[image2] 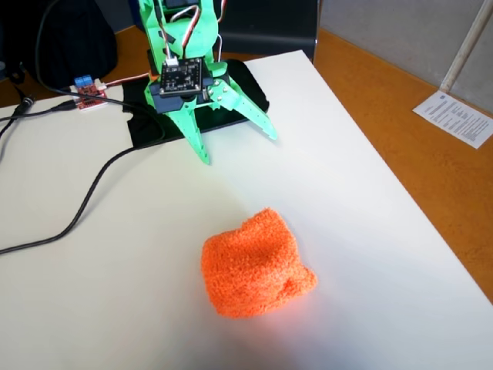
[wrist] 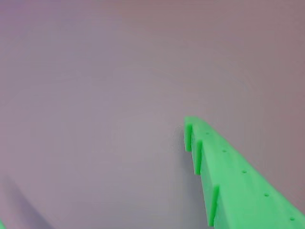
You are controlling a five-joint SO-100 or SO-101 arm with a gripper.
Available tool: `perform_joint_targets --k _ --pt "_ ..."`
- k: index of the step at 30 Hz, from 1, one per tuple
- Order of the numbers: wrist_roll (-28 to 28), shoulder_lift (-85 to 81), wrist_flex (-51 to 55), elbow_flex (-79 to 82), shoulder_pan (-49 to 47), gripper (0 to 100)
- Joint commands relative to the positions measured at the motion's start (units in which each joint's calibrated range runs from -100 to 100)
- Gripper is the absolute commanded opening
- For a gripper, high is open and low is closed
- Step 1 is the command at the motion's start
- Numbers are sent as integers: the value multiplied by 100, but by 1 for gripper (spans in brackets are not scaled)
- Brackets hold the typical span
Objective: Remove orange objects from table
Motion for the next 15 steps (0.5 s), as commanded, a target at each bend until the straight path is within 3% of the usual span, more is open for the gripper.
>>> perform_joint_targets --k 1,7,9,10,12,15 --pt "-10 -18 26 -11 -18 46" --pt "-20 -18 26 -11 -351 46" --pt "93 -26 -120 -11 -33 46" --pt "327 -26 -363 -20 -18 46" --pt "1475 -10 -744 -127 241 46" --pt "1636 628 -1620 -1028 551 46"
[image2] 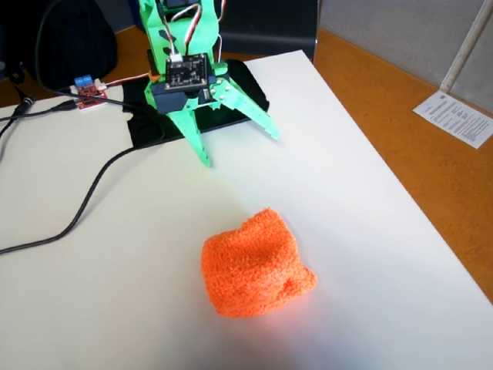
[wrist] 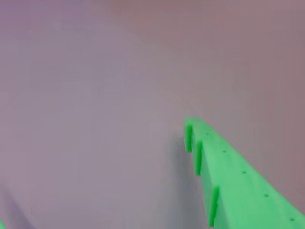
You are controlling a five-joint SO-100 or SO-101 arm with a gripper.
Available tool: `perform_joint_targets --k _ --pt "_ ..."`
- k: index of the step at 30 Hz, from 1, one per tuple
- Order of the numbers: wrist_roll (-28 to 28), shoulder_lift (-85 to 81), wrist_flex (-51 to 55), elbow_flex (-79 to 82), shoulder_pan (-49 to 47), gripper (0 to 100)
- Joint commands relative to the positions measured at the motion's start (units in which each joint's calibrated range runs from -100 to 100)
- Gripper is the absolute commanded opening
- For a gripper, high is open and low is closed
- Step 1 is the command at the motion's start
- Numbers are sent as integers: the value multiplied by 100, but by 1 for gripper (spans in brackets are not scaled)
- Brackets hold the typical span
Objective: Remove orange objects from table
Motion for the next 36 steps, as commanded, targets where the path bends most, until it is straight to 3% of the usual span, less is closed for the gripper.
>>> perform_joint_targets --k 1,7,11,16,36 --pt "723 1063 -1186 -1427 414 46" --pt "327 5066 -1664 -5283 554 46" --pt "269 6921 -1754 -6688 554 46" --pt "386 8155 -2759 -6465 672 46" --pt "947 9322 -3221 -6126 1005 46"
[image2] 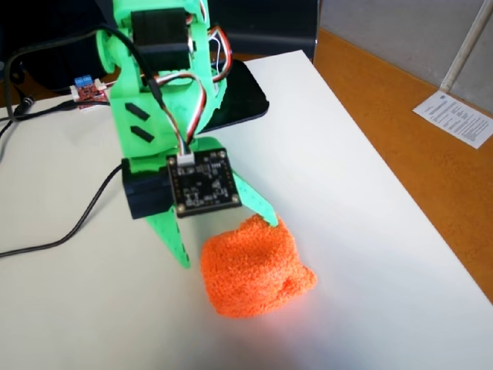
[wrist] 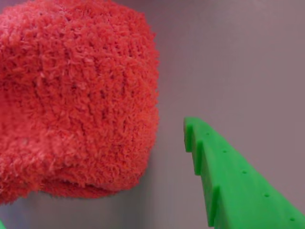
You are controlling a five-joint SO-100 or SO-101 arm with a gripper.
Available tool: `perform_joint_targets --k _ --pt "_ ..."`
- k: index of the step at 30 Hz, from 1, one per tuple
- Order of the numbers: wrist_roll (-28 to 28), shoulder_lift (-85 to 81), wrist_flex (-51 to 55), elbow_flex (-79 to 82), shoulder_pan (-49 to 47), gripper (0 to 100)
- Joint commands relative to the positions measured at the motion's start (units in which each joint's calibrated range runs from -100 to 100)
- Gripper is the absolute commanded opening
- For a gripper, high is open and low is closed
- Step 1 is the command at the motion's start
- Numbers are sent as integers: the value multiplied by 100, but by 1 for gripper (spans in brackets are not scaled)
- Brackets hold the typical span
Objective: Remove orange objects from table
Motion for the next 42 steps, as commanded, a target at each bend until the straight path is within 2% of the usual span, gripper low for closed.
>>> perform_joint_targets --k 1,6,7,8,9,10,11,25,27,30,31,36,42 --pt "166 78 -127 -9 109 46" --pt "376 288 -322 -9 264 45" --pt "405 330 -379 -9 286 42" --pt "430 364 -435 -19 301 35" --pt "435 397 -517 -19 301 18" --pt "400 422 -606 -19 301 5" --pt "386 448 -687 -19 301 0" --pt "381 448 -1011 1 257 0" --pt "376 406 -1011 30 257 4" --pt "342 364 -1011 40 242 33" --pt "327 330 -1011 40 220 38" --pt "205 -48 -1019 98 -54 46" --pt "-469 -299 -2519 233 -697 46"
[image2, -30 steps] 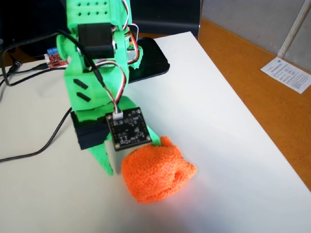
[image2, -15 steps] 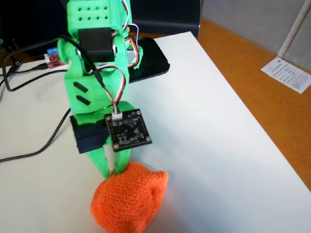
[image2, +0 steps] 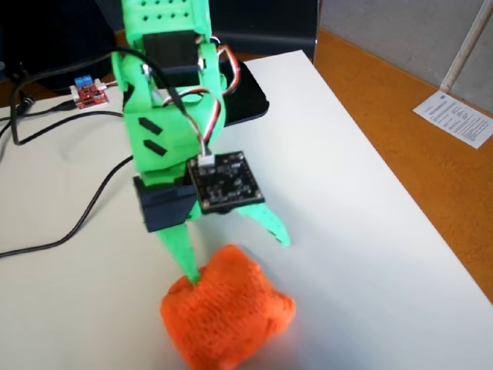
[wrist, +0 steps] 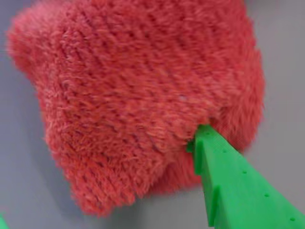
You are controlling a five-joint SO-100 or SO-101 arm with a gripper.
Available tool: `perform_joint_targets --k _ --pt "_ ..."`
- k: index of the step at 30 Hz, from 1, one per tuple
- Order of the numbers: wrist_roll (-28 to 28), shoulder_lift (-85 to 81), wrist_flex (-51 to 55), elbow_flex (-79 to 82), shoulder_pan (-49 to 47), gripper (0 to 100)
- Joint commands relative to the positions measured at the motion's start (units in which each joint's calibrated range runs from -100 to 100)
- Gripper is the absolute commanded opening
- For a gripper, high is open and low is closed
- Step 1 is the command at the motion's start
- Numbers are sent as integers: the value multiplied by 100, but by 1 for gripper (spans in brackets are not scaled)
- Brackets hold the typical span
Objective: Remove orange objects from table
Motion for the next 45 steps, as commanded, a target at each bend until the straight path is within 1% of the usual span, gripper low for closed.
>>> perform_joint_targets --k 1,4,6,14,21,23,24,26,29,30,31,34,40,42,45 --pt "-283 -354 -1028 18 -409 46" --pt "-352 -153 -1563 -30 -498 46" --pt "-371 7 -1563 -117 -439 46" --pt "-508 703 -882 -408 145 46" --pt "-752 1308 -444 -1145 411 46" --pt "-747 1400 -347 -1251 463 46" --pt "-728 1425 -347 -1251 493 45" --pt "-703 1450 -347 -1261 522 35" --pt "-698 1467 -404 -1261 559 13" --pt "-689 1467 -428 -1261 567 2" --pt "-689 1467 -452 -1261 581 0" --pt "-757 1476 -777 -1183 641 0" --pt "-679 1140 -785 -1193 515 0" --pt "-703 737 -874 -1203 249 0" --pt "-806 -27 -996 -1416 -454 0"
